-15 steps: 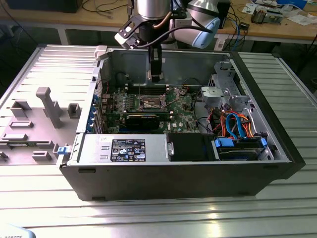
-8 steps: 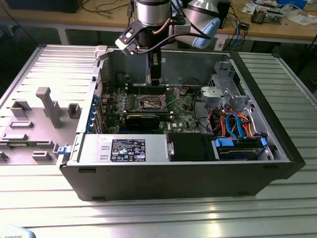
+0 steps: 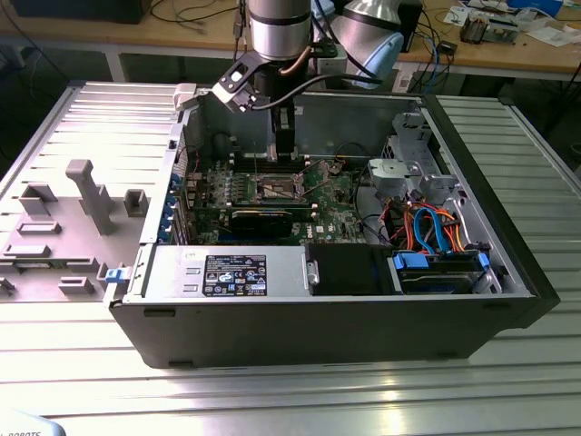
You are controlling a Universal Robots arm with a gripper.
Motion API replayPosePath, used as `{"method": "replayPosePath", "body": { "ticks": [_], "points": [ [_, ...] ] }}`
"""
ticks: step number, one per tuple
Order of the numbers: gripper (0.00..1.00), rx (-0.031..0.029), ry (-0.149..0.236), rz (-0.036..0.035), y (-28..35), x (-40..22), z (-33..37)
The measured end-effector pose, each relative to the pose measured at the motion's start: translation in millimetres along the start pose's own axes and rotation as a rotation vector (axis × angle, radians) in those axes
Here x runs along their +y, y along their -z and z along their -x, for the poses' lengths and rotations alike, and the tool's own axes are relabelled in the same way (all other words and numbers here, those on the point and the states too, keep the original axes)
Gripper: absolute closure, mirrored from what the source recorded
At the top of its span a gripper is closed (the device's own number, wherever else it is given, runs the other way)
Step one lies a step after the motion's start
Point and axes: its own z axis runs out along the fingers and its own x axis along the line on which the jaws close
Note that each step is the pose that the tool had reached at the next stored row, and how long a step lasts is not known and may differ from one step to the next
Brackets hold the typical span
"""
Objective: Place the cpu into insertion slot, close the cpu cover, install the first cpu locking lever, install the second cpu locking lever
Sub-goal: 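Place the cpu into insertion slot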
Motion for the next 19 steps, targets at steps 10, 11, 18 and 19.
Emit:
{"method": "replayPosePath", "body": {
  "ticks": [10,11,18,19],
  "points": [
    [0.46,-0.0003,0.000,0.0004,-11.0,-0.9,0.1],
    [0.46,-0.0003,0.000,0.0003,-12.8,-1.0,0.2],
    [0.46,-0.0003,0.000,0.0001,-28.8,-2.2,0.4],
    [0.46,-0.0003,0.000,0.0000,-31.5,-2.4,0.4]
  ]
}}
